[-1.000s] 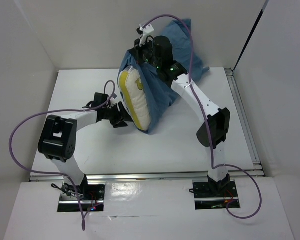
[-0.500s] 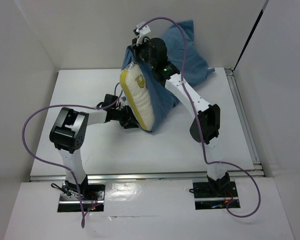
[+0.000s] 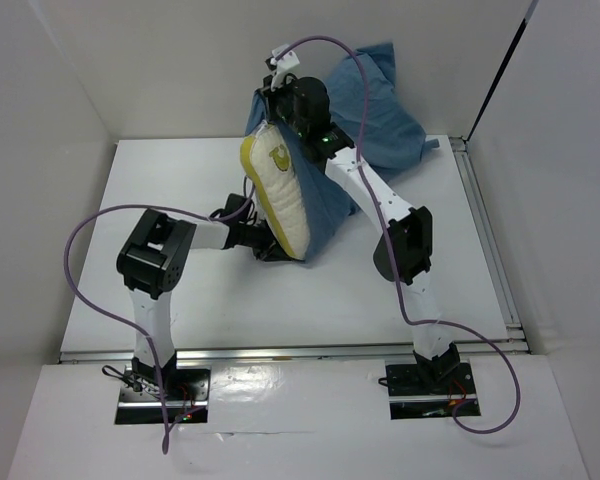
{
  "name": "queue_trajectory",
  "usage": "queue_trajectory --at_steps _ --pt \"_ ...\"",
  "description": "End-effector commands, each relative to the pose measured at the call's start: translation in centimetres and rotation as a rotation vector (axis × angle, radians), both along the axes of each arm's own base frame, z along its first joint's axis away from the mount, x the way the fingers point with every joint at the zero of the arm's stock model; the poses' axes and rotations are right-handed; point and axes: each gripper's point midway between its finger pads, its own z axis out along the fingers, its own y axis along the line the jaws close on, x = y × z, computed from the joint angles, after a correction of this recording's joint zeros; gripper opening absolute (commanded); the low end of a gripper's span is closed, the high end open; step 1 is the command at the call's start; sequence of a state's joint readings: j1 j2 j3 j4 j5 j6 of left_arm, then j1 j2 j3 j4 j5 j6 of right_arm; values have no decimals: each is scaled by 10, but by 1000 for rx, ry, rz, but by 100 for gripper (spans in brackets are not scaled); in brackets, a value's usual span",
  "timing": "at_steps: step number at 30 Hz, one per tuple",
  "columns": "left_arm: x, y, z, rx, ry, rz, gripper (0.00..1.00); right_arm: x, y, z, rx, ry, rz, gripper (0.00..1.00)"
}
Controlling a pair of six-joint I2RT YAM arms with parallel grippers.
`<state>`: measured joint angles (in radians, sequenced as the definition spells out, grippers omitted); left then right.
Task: Put the pillow into the pillowcase
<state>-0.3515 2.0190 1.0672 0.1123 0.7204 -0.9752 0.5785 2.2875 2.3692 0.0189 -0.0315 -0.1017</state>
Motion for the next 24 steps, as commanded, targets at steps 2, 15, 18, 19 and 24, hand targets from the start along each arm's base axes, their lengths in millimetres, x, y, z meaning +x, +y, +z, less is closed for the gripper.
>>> queue_trajectory --at_steps 2,15,18,19,24 --pt "24 -5 13 -38 -64 -1 21 -25 -20 119 166 -272 -36 0" --pt "78 48 38 99 -241 70 0 -44 -41 151 146 -320 -78 0" --pt "89 68 46 163 -309 67 0 -49 -47 159 139 -336 -92 0" --pt "94 77 55 177 -325 67 0 -53 -52 166 134 -348 -105 0" --pt "116 120 104 273 -542 49 0 -53 -83 176 102 -379 -172 0"
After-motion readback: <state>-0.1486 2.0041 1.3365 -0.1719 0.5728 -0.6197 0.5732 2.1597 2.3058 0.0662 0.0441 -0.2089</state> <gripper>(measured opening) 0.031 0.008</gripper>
